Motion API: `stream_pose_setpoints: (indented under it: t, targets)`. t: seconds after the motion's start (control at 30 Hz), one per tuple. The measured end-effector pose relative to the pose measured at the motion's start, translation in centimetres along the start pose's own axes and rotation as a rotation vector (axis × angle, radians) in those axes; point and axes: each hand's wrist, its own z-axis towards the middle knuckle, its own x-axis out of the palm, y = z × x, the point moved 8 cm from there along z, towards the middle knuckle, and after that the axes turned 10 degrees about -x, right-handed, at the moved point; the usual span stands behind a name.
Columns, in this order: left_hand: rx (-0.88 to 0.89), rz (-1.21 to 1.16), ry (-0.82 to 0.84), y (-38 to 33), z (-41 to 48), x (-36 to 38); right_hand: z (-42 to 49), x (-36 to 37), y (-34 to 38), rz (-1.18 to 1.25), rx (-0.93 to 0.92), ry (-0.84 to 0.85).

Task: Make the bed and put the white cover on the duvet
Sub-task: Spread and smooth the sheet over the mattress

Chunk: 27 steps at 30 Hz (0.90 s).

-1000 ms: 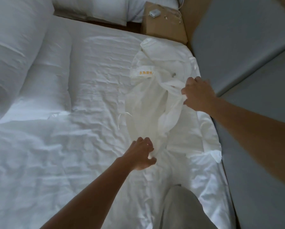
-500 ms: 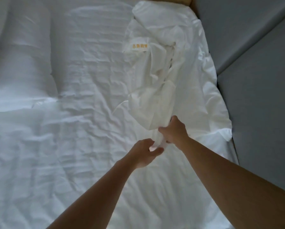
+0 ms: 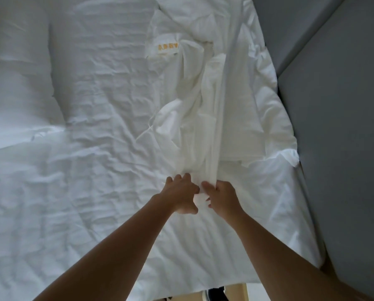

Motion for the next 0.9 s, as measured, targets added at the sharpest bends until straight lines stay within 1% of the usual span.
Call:
stream_pose_setpoints:
  t: [0.03, 0.07, 0.17, 0.23, 0.27, 0.3, 0.37, 0.4, 0.43, 0.5, 0.57, 0.6, 0.67, 0.77, 0.8, 0.87, 0.9]
  targets:
    - [0.024, -0.028, 0.003, -0.3, 0.0, 0.4, -0.5, 0.2, -0.7, 0.041, 0.017, 0.005]
    - [0.024, -0.110, 0.030, -0.4, -0.1, 0.9, -0.9, 0.2, -1.5, 0.086, 0.056, -0.008]
    - [-0.035, -0.455, 0.116, 0.3, -0.1, 2.7, -1.5, -0.3, -3.7, 0.182, 0.199, -0.106]
    - [-0.037, -0.499, 0.093, 0.5, -0.1, 3.1, -0.9, -0.6, -4.0, 0.263, 0.254, -0.170]
    - [-0.027, -0.475, 0.075, 0.4, -0.1, 3.1, -0.5, -0.6, -4.0, 0.362, 0.290, -0.213]
    - [-0.007, -0.434, 0.060, 0.2, -0.2, 3.0, 0.0, -0.5, -4.0, 0.515, 0.343, -0.258]
    - [0.019, -0.339, 0.043, -0.2, -0.2, 2.7, 0.7, 0.1, -3.8, 0.921, 0.461, -0.307]
    - [0.010, -0.310, 0.048, -0.3, -0.2, 2.7, 1.0, 0.4, -3.6, 1.127, 0.482, -0.304]
    - [-0.017, -0.306, 0.060, -0.2, -0.1, 2.8, 1.3, 0.4, -3.2, 1.279, 0.467, -0.287]
    - [-0.116, -0.361, 0.080, 0.5, 0.3, 3.0, 1.1, 0.2, -3.0, 1.400, 0.414, -0.238]
    - [-0.203, -0.400, 0.050, 1.2, 0.7, 2.8, -0.2, 0.4, -4.1, 1.375, 0.414, -0.248]
    - [-0.220, -0.380, 0.035, 1.3, 0.8, 2.6, -1.0, 0.6, -4.9, 1.326, 0.435, -0.265]
    - [-0.199, -0.303, 0.061, 1.2, 0.9, 2.5, -2.5, 1.3, -6.8, 1.130, 0.500, -0.262]
    - [-0.158, -0.239, 0.171, 0.6, 0.6, 3.4, -3.2, 1.2, -7.8, 0.767, 0.568, -0.244]
    - [-0.147, -0.204, 0.176, 0.4, 0.4, 3.8, -2.5, 0.7, -8.0, 0.634, 0.547, -0.250]
    - [-0.121, -0.095, 0.154, 0.1, 0.2, 4.8, -0.5, -0.8, -6.6, 0.393, 0.437, -0.277]
    - [-0.113, -0.050, 0.144, 0.0, 0.0, 5.2, 0.6, -1.5, -5.5, 0.326, 0.379, -0.310]
